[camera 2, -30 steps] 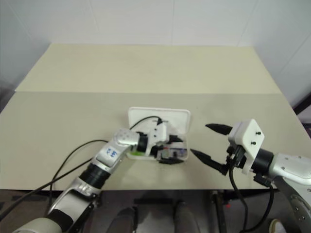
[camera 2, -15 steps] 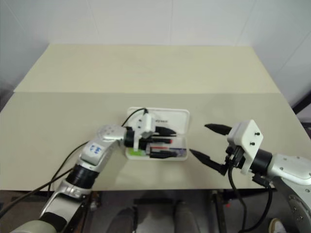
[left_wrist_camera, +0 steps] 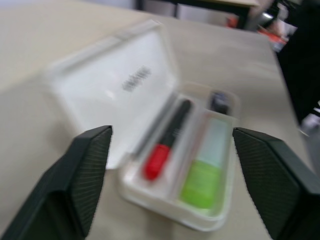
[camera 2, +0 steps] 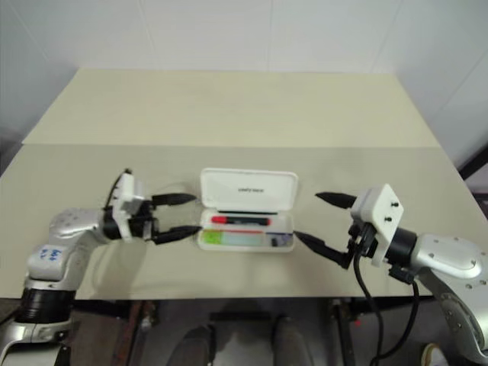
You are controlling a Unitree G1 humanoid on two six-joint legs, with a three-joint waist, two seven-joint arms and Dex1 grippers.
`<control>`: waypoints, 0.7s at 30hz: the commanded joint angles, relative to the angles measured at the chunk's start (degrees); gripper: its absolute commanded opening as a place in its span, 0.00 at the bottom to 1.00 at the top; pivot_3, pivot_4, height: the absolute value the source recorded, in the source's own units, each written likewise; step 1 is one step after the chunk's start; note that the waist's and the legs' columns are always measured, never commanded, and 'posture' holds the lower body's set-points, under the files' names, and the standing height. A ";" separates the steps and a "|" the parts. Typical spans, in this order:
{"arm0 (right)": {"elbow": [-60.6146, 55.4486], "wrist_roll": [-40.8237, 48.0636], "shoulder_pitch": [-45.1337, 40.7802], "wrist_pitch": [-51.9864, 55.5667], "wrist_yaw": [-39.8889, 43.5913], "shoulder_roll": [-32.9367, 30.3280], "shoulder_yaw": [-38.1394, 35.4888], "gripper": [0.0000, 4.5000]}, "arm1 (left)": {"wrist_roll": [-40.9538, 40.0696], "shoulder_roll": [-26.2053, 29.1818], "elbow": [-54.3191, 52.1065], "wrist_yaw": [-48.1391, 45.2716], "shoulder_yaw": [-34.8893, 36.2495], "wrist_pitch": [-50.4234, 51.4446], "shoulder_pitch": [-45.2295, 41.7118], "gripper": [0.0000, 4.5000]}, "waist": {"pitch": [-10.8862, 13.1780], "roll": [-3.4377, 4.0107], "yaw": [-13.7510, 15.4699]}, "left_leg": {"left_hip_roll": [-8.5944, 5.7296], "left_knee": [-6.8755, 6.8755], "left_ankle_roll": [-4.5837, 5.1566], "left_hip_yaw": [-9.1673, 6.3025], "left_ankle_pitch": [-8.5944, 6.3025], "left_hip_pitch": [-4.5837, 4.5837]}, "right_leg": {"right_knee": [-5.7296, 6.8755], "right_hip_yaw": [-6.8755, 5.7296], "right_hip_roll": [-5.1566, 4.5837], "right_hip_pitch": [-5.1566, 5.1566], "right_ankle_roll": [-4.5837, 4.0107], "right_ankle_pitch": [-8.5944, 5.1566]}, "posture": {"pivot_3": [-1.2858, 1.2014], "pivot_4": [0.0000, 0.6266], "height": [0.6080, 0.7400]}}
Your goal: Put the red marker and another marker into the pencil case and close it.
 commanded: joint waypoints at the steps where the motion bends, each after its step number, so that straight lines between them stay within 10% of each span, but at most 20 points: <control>1: 0.32 -0.44 -1.58 -1.59 0.98 0.27 0.53 1.00 | -1.67 -0.28 1.71 2.91 3.82 -1.84 -0.68 0.65 | 0.00 0.00 0.01 | 0.00 -0.01 0.00 0.00 0.00 0.00 | -0.01 0.00 0.00 0.00 0.00 0.00 | 0.52 0.24 1.00; 10: 2.44 -1.27 -4.39 -2.26 2.43 0.54 1.89 1.00 | 1.95 -2.00 9.69 11.39 4.04 -5.67 -3.82 0.01 | 0.00 0.00 0.17 | 0.00 0.01 0.00 0.00 0.00 0.00 | 0.02 -0.01 0.00 0.00 0.04 0.02 | 0.52 0.24 1.00; 21: 1.59 -0.07 -4.01 -1.54 4.12 -0.15 0.22 1.00 | 8.88 -7.79 24.93 16.11 -3.17 -8.83 -16.60 0.01 | 0.00 0.00 0.11 | -0.01 0.02 0.00 0.00 0.01 -0.01 | 0.04 -0.02 0.01 0.01 0.11 0.05 | 0.52 0.24 1.00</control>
